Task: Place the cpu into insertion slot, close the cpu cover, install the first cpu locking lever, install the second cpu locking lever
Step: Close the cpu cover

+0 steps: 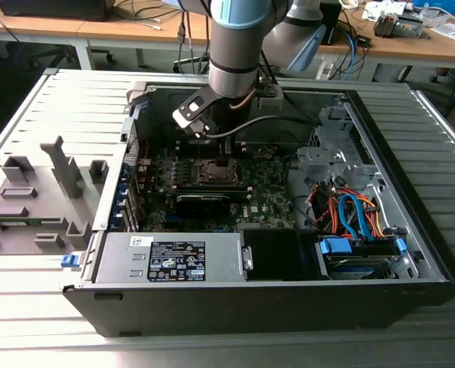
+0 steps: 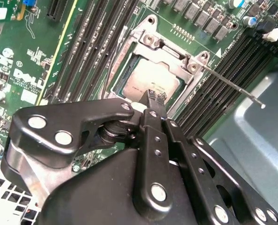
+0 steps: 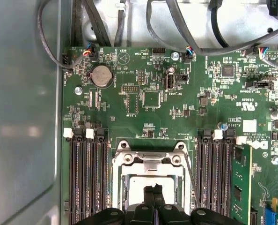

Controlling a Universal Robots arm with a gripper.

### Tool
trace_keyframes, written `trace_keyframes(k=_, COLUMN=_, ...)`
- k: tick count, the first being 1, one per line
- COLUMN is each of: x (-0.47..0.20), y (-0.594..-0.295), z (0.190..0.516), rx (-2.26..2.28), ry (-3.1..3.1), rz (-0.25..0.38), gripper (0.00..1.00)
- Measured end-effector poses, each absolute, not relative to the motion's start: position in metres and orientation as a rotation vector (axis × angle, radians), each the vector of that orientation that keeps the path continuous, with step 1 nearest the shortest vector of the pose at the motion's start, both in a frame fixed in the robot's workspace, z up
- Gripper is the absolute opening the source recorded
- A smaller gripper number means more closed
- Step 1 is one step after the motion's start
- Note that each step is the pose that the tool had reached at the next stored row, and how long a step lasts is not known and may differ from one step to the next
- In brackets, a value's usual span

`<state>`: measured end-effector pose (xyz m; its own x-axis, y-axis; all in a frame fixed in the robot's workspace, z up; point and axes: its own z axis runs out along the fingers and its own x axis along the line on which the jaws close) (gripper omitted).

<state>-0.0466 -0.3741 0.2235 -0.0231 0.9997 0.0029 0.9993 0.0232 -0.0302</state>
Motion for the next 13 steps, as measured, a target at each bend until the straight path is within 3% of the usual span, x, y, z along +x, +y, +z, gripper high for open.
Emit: trace_keyframes(k=13, x=-0.043, y=-0.374, z=0.246, rx=-2.177, ry=-2.228, rz=0.036, gripper=0.11)
